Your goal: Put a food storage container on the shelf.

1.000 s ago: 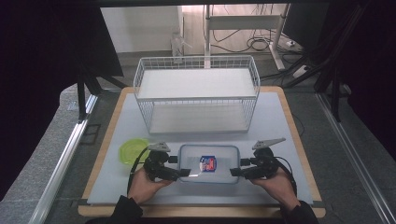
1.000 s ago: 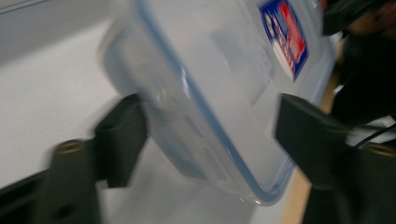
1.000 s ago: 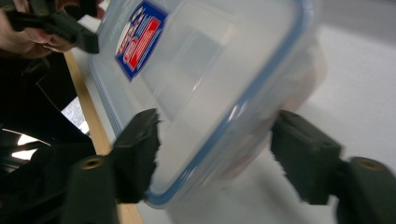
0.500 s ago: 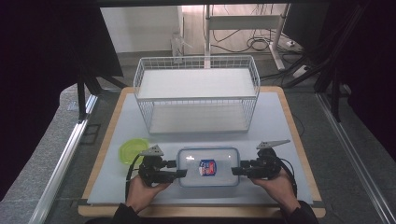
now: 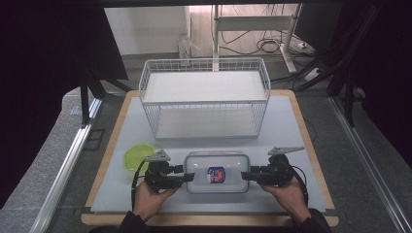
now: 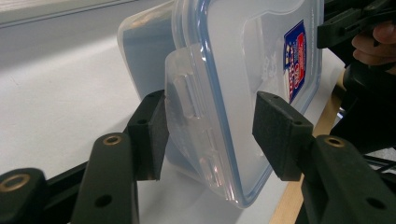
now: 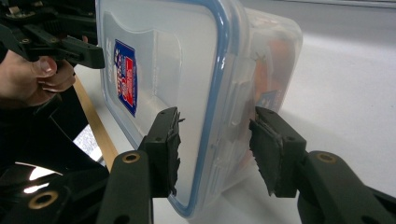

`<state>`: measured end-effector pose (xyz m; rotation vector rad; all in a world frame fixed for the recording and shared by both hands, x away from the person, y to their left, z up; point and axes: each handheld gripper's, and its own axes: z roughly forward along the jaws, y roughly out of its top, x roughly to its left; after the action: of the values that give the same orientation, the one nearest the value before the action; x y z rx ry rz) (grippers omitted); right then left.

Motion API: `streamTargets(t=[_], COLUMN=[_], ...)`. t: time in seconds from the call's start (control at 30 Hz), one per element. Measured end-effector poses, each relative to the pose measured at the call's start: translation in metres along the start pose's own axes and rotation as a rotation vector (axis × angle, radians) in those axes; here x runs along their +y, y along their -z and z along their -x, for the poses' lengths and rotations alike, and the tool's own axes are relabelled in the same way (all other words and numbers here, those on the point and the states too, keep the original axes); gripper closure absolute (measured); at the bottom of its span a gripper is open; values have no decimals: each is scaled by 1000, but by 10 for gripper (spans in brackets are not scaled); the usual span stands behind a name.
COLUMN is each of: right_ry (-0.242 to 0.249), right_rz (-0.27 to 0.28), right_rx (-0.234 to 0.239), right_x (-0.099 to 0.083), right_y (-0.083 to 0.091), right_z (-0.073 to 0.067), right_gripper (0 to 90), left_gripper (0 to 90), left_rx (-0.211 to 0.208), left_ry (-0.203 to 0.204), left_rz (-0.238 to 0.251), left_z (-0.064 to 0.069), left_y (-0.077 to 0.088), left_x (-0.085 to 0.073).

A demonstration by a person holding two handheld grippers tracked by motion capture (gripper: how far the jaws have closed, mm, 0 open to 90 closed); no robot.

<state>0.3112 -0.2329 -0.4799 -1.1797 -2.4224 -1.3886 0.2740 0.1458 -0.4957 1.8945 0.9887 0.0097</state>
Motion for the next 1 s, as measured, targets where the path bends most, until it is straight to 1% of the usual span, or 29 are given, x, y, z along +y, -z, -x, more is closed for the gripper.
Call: streamTargets(t=[0.2,0.37,0.4,0.43,0.47,0.53,0.73,0.77,0.8,0.93,1.0], right_ry=[21,39,53,53,60,62,76,86,86,106,112], right_rz=[27,48,60,60,69,72,96,105,105,120,126], right_rx=[-17,-21,-19,-19,-17,-14,-8,-9,-9,-9,-7], right_x=[3,9,13,13,18,19,32,38,38,49,55], right_y=[3,6,6,6,7,7,9,9,9,10,12], right_z=[-3,-5,-7,-7,-9,-9,-12,-14,-14,-18,-20], right_gripper=[536,534,534,534,534,534,534,534,534,534,533], left_gripper=[474,474,477,477,481,483,484,484,484,484,484], left_rx=[9,16,17,18,19,20,35,37,40,49,56], left_ry=[-11,-29,-32,-33,-34,-38,-52,-49,-50,-60,-71], left_rz=[-2,22,31,37,43,55,80,83,88,104,112], left_z=[1,1,1,1,1,1,0,0,0,0,1], left_y=[-1,4,7,8,11,14,22,24,25,33,37], left_x=[2,7,9,10,11,15,23,25,26,34,39])
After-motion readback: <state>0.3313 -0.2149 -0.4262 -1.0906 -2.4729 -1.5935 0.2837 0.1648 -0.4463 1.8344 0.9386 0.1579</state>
